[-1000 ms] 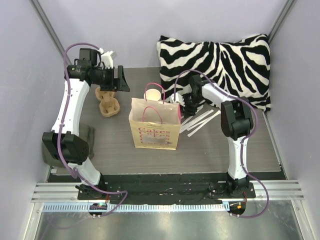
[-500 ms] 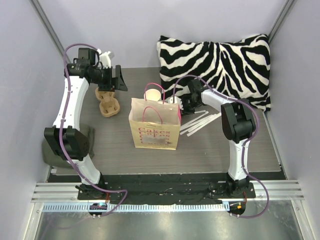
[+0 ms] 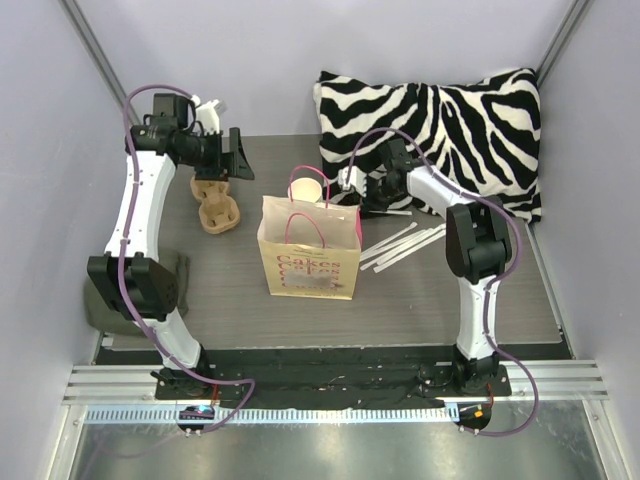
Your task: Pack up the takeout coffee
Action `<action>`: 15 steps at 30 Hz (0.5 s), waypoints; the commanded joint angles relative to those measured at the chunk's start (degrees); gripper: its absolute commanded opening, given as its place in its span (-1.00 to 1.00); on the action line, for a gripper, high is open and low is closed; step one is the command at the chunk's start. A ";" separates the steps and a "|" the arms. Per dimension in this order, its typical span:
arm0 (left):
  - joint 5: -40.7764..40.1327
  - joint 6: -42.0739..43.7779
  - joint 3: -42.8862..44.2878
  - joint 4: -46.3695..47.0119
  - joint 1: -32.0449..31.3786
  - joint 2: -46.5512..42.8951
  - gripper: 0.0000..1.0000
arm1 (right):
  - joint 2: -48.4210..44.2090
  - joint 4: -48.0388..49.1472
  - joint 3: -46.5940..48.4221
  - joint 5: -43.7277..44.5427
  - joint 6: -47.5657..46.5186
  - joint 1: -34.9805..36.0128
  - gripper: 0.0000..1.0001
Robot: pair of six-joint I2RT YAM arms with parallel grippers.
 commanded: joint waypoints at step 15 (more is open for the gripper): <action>1.75 -1.03 5.19 15.87 3.76 -3.10 0.81 | -20.85 7.92 15.34 -2.79 33.61 -4.14 -0.98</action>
